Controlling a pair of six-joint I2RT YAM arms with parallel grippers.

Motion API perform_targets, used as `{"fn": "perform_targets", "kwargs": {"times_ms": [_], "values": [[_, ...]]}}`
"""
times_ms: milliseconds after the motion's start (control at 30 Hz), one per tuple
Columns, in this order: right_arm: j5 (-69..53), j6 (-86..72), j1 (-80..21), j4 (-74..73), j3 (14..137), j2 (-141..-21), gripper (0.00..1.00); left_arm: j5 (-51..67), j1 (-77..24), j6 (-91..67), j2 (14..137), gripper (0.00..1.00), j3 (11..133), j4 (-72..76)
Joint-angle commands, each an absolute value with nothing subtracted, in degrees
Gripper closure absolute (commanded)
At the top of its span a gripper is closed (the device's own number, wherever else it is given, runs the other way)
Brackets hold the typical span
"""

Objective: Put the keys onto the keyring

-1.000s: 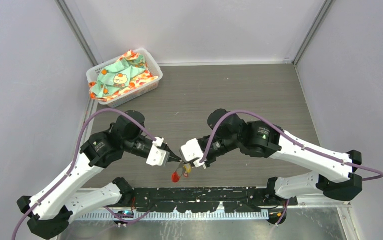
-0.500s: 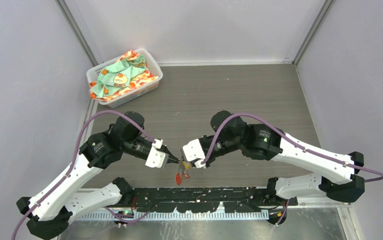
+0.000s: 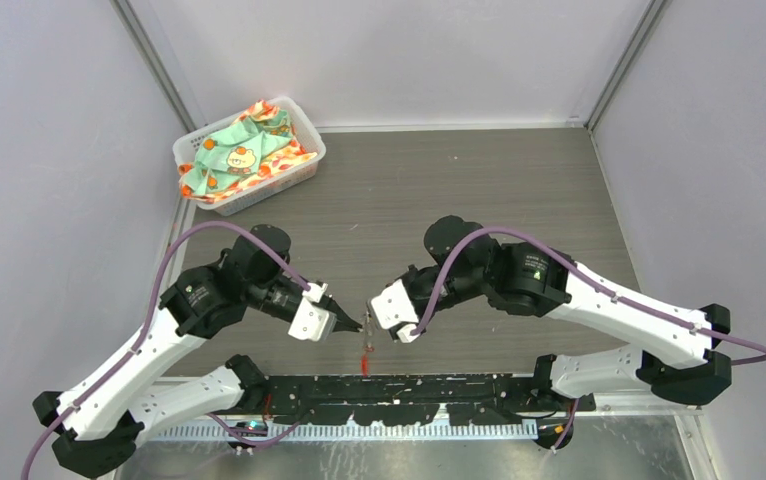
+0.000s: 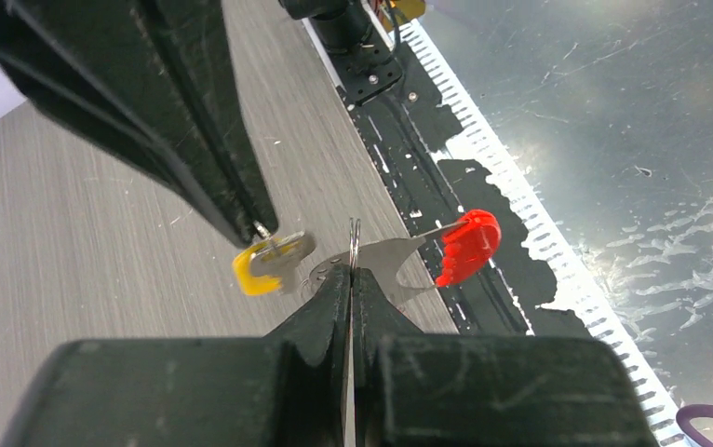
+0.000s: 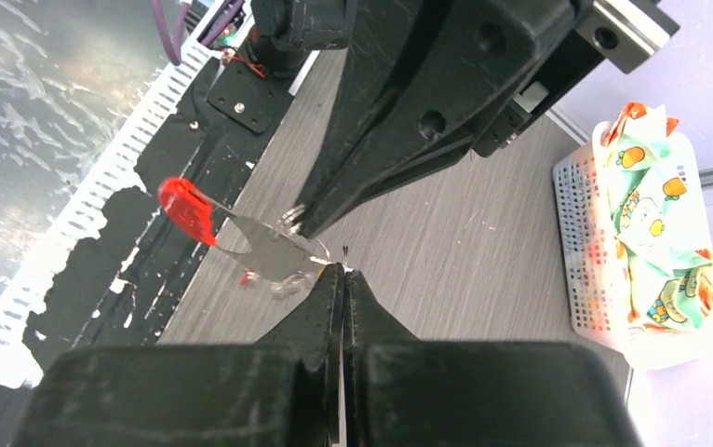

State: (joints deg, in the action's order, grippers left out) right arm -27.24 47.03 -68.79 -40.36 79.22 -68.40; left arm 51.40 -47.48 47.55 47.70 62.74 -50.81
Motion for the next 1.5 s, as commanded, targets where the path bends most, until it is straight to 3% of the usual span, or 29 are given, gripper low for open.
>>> {"fn": "perform_targets", "kwargs": {"times_ms": [0, 300, 567, 800, 1000, 1467], "values": [[-25.90, 50.52, -68.41, -42.51, 82.36, -69.54, 0.99, 55.35, -48.07, 48.38, 47.06, 1.00, 64.36, -48.29], [-26.02, 52.04, -68.37, -44.65, 84.17, -71.00, 0.99, 54.86, -48.12, 46.98, 46.06, 1.00, 64.48, -47.93], [-21.01, 55.99, -69.32, -42.28, 78.28, -63.20, 0.99, 59.67, -48.08, 27.22, 45.20, 1.00, 61.24, -34.43], [-21.34, 58.96, -71.71, -42.54, 77.79, -60.49, 0.99, 65.80, -48.08, 22.51, 48.24, 1.00, 62.23, -33.91], [-19.20, 60.25, -75.08, -43.76, 78.37, -60.06, 0.99, 67.03, -48.08, 13.29, 49.67, 1.00, 60.30, -24.20], [-14.06, 62.40, -77.39, -45.97, 79.84, -59.13, 0.99, 66.56, -48.08, 9.54, 50.88, 1.00, 60.17, -21.44]]}}
